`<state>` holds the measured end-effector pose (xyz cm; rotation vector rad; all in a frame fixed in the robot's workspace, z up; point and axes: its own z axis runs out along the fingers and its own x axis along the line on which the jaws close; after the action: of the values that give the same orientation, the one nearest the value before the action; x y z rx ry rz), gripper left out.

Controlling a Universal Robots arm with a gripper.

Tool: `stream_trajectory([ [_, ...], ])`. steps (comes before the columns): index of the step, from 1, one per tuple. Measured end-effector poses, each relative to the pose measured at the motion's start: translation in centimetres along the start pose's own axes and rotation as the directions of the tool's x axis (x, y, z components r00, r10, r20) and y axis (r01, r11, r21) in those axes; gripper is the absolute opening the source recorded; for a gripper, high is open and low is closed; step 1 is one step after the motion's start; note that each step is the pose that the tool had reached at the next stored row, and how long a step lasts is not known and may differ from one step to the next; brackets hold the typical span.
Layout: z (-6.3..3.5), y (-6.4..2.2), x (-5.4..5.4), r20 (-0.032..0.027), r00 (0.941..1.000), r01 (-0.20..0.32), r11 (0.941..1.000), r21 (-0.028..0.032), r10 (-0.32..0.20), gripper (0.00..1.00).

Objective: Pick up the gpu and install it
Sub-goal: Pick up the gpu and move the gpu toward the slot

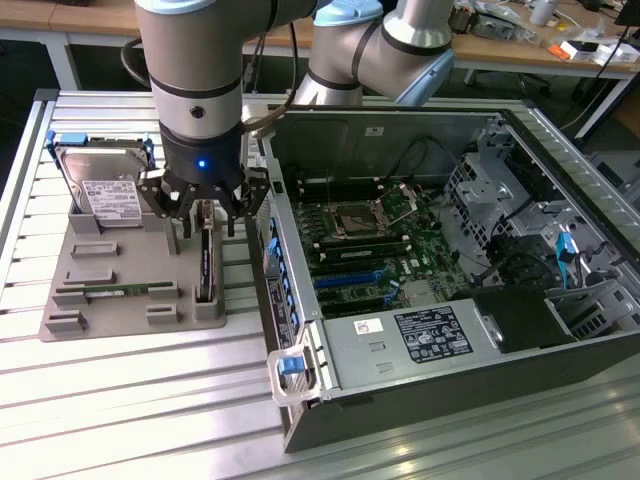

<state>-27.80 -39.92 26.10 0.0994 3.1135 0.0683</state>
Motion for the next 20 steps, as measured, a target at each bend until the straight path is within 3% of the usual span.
stream_trajectory([
  [8,0.87,-0.05,0.2,0.0001,1.0000,0.000,1.0000,0.0000,0.000,0.58],
  [18,1.29,-0.08,0.4,0.0000,1.0000,0.000,1.0000,0.0000,0.000,0.58],
  [19,1.29,-0.08,0.4,0.0000,1.0000,0.000,1.0000,0.0000,0.000,0.49],
  [20,1.29,-0.08,0.4,0.0000,1.0000,0.000,1.0000,0.0000,0.000,0.49],
])
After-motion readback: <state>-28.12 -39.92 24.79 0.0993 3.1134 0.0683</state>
